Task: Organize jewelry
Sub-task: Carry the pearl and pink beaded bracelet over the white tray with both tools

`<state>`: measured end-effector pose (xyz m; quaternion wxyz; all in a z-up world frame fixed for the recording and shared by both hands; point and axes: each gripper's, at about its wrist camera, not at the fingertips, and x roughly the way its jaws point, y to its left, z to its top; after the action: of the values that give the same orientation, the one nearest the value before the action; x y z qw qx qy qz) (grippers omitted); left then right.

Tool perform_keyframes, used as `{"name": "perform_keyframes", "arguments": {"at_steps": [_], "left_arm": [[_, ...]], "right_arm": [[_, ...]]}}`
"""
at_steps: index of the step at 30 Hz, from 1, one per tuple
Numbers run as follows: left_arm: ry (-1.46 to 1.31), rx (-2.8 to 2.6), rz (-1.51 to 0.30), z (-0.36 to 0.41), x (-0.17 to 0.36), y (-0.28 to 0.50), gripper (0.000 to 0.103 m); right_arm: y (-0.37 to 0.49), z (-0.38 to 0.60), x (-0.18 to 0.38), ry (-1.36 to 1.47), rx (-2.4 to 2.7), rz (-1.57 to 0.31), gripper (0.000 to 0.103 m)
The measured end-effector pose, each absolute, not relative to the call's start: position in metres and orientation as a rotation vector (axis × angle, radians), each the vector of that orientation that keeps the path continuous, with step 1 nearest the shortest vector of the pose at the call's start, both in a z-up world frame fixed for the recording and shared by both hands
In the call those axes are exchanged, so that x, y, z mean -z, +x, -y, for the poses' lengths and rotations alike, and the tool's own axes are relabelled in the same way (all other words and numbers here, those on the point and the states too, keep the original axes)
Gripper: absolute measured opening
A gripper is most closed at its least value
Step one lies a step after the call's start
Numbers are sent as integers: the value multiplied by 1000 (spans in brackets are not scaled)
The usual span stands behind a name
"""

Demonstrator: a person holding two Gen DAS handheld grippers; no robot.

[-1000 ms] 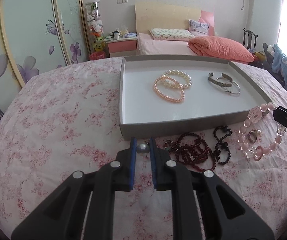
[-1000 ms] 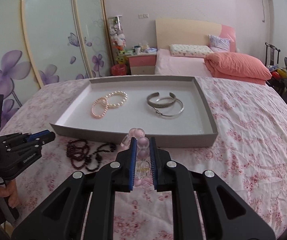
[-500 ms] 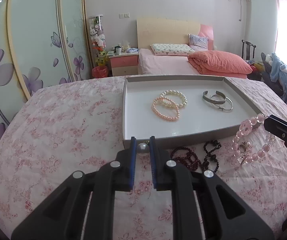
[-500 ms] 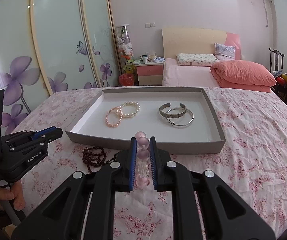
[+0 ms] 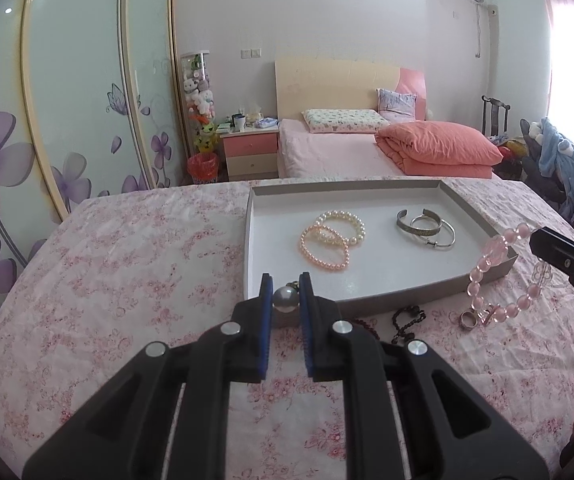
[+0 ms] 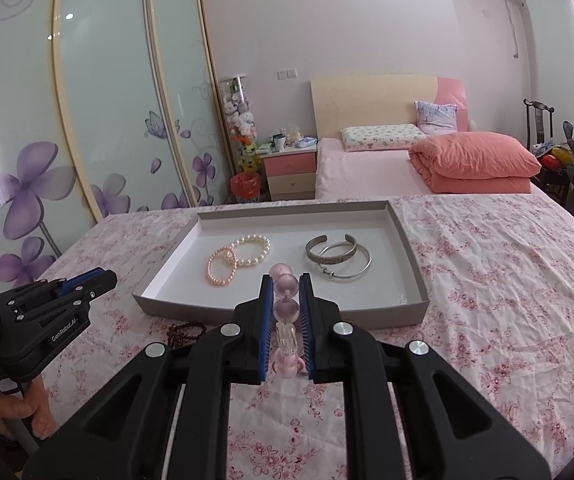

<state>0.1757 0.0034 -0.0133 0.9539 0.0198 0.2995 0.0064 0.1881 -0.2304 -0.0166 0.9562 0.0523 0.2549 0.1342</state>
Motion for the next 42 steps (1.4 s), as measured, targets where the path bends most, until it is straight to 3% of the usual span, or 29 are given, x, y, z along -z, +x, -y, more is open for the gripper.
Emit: {"name": "perform_keyframes", "arguments": {"at_steps": [24,42], "left_arm": [[54,-14,-508,18,-14,174,14],[39,-19,-493,22,-21,214,14]], "right_arm": [[181,234,-17,88,-228,-361,14],[219,232,-29,87,-211,-326,14]]}}
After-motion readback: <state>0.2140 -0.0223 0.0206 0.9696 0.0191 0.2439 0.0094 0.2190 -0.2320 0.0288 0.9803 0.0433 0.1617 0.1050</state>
